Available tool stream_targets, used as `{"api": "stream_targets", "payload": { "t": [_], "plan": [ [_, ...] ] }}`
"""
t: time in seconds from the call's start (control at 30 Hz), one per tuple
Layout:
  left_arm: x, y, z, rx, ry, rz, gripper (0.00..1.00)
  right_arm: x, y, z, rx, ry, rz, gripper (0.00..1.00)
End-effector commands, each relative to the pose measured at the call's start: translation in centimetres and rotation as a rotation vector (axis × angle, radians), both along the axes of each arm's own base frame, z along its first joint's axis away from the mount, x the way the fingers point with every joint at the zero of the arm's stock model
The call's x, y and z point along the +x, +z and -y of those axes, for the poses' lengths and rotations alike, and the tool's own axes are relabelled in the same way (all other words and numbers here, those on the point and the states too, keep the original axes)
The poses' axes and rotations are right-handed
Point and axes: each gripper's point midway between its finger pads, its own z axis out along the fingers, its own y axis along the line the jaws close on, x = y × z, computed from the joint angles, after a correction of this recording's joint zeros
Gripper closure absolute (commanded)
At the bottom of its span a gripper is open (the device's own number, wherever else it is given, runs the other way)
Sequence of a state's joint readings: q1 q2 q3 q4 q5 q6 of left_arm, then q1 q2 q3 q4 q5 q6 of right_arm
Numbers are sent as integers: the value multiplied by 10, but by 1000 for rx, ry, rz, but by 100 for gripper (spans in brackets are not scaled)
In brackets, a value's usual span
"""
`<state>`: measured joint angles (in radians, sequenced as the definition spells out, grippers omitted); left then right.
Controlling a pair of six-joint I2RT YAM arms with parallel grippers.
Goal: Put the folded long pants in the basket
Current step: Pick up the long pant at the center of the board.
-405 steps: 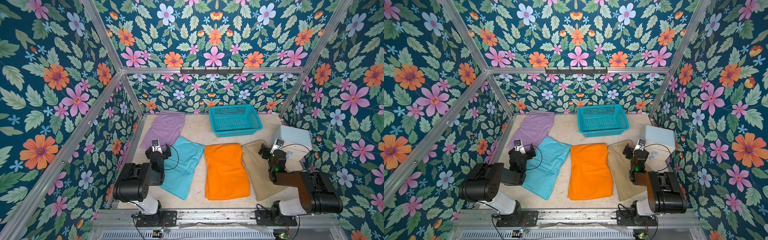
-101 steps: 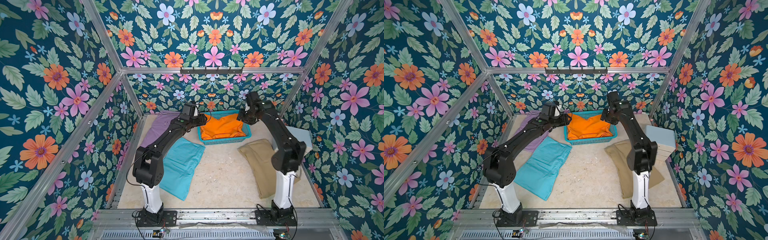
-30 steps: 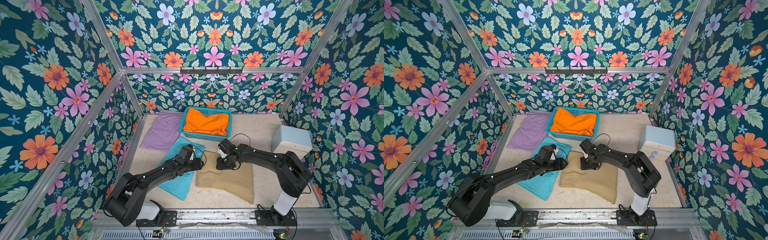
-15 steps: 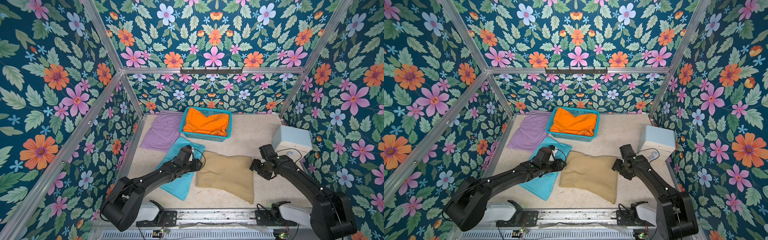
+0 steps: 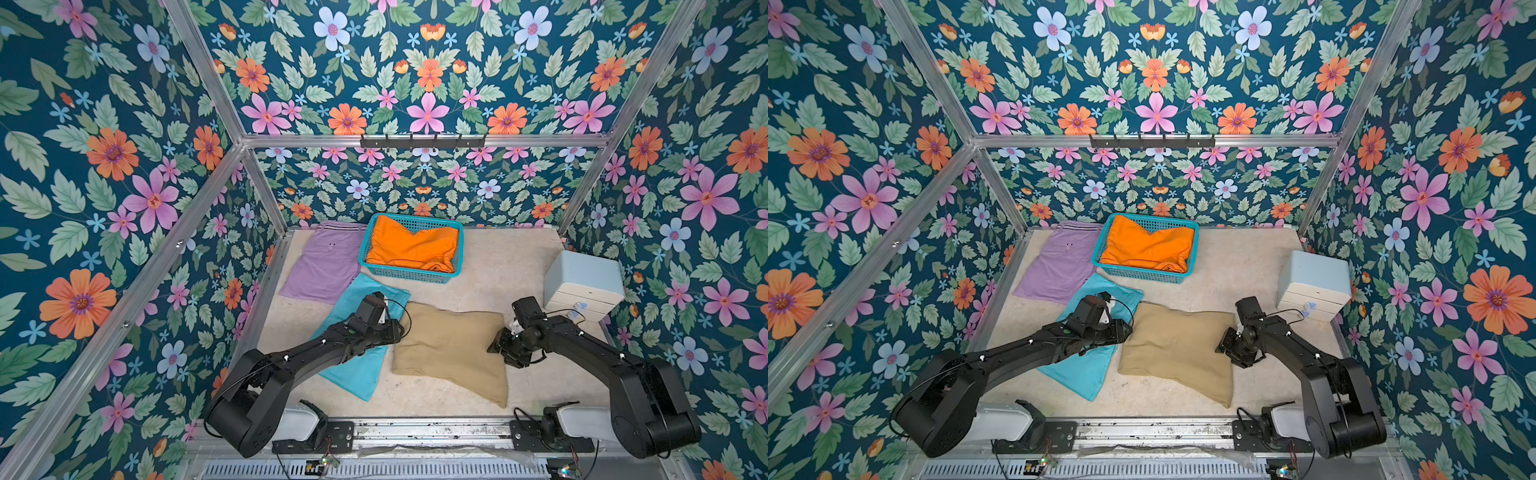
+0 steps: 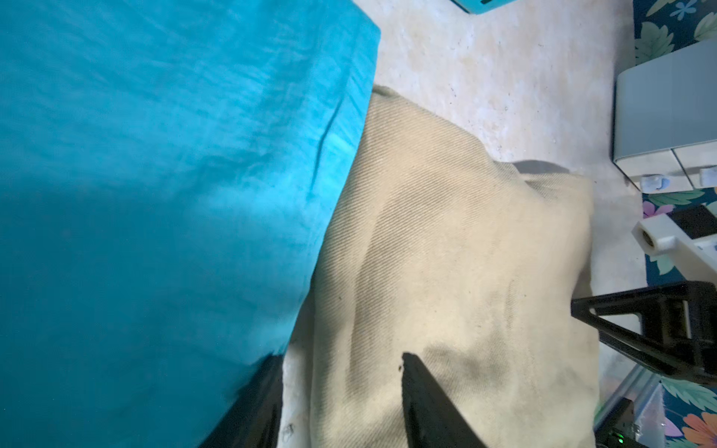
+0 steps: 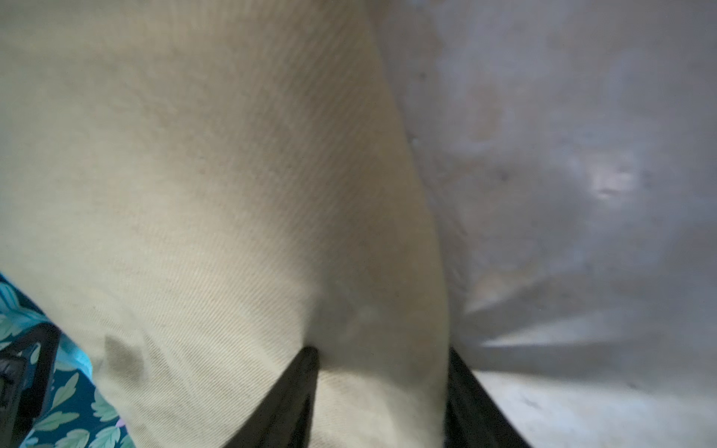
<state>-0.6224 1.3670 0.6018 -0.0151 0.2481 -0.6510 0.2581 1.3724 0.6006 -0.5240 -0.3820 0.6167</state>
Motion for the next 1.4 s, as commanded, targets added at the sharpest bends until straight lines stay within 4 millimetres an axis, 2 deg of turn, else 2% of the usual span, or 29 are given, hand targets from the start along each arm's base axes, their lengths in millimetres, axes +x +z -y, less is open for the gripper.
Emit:
{"api": "stream_targets", "payload": {
  "t": [0.0,0.1,0.13,0.23,0.33,0.37,0.43,0.5,0.67,0.8,0.9,1.03,1.13,1.27,1.37],
  "plan": [
    [4,2,1,6,1,16,46,-3,-8,5,-39,27,-26,72],
    [5,4,1,8,2,20,45,4,-3,24,-164,33,-12,96],
    [5,4,1,8,0,20,44,5,0,35,-234,35,-20,100],
    [3,5,3,0,-9,13,39,11,15,60,-391,29,-37,100],
    [1,4,8,-2,-27,2,37,19,30,96,-611,11,-51,100],
    [0,3,11,-6,-36,-2,37,20,32,101,-642,9,-58,100],
    [-3,2,19,-8,-49,-8,36,24,28,98,-633,23,-64,100],
    [-6,0,30,-25,-67,-14,34,24,20,85,-561,48,-85,100],
    [-12,-6,58,-82,-84,-40,11,27,19,83,-543,37,-55,100],
    [-18,-22,76,-98,-116,-79,10,24,16,80,-529,60,-68,100],
    [-21,-35,90,-105,-137,-114,14,24,15,76,-502,64,-65,100],
    [-26,-65,102,-76,-148,-182,26,26,15,74,-492,63,-60,100],
    [-30,-86,98,-31,-140,-225,41,26,16,76,-500,58,-57,100],
    [-34,-95,91,0,-135,-246,60,26,15,70,-466,63,-52,100],
    [-36,-92,92,0,-148,-236,65,27,16,69,-461,62,-46,100]
  ]
}}
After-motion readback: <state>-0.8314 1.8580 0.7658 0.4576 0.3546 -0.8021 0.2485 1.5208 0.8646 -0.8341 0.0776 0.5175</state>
